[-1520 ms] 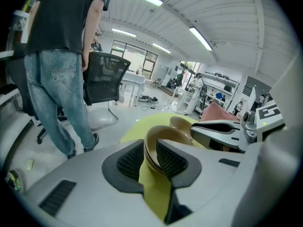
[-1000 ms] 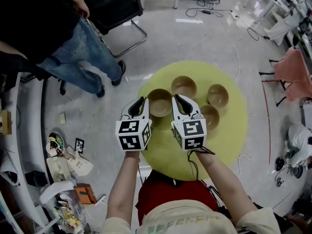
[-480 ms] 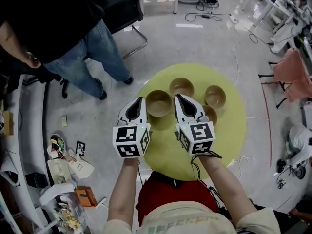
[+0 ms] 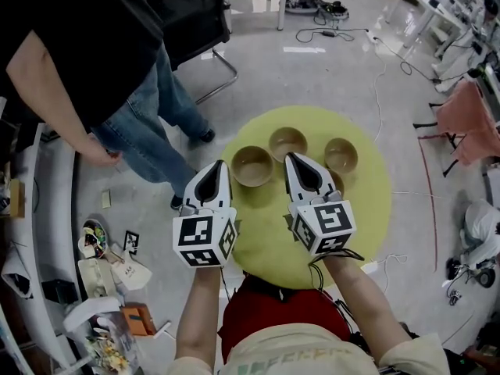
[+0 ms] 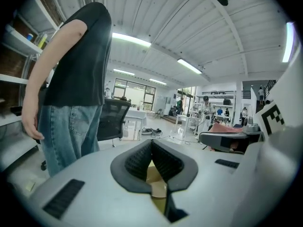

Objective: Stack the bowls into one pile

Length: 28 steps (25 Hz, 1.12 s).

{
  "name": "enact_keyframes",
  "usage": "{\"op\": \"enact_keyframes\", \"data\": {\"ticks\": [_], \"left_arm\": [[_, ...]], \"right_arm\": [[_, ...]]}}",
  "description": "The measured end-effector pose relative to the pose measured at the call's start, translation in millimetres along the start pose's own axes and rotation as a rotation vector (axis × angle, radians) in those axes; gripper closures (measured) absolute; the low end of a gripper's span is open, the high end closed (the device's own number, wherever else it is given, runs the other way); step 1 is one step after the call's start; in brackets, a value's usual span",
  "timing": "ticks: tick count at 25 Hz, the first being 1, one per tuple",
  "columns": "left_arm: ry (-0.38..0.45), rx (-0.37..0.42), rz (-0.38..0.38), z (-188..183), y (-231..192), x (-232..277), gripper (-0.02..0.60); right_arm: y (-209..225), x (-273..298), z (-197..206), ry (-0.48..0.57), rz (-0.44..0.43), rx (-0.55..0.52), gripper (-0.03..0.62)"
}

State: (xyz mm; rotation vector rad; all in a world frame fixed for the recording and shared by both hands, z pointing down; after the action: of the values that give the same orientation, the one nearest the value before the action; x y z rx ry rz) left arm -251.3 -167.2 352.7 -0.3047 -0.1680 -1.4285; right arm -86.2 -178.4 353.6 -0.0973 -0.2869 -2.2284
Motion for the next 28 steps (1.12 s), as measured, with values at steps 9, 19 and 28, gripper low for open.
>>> {"op": "enact_keyframes", "data": {"ticks": [9, 19, 28], "left_arm": [[0.051, 0.025, -0.025, -9.1, 2.9, -35.2, 0.558], [0.113, 0.039, -0.050, -25.2, 17.4, -76.8, 0.558], [0.154, 0.044, -0.071, -35.0, 33.7, -107.2, 0.558]], "right_arm": [[-13.4, -27.7, -14.1, 0.044, -0.005, -0.017, 0.559], [-29.5, -62.1, -30.2, 0.078, -0.056, -0.026, 0.559], [-39.2, -88.3, -45.9, 0.118, -0.101, -0.034, 0.559]]}}
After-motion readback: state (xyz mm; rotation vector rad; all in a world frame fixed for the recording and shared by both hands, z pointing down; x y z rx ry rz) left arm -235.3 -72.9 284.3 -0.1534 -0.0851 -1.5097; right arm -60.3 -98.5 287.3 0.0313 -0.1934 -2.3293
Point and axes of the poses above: the fingertips, and each gripper's own axes: x forward along the fingers, y to its right, z out of its underside, the point moved 4 cm from there along -x, backward along the fingers, and after that the axes turned 11 degrees about -z, right-handed, at the moved point
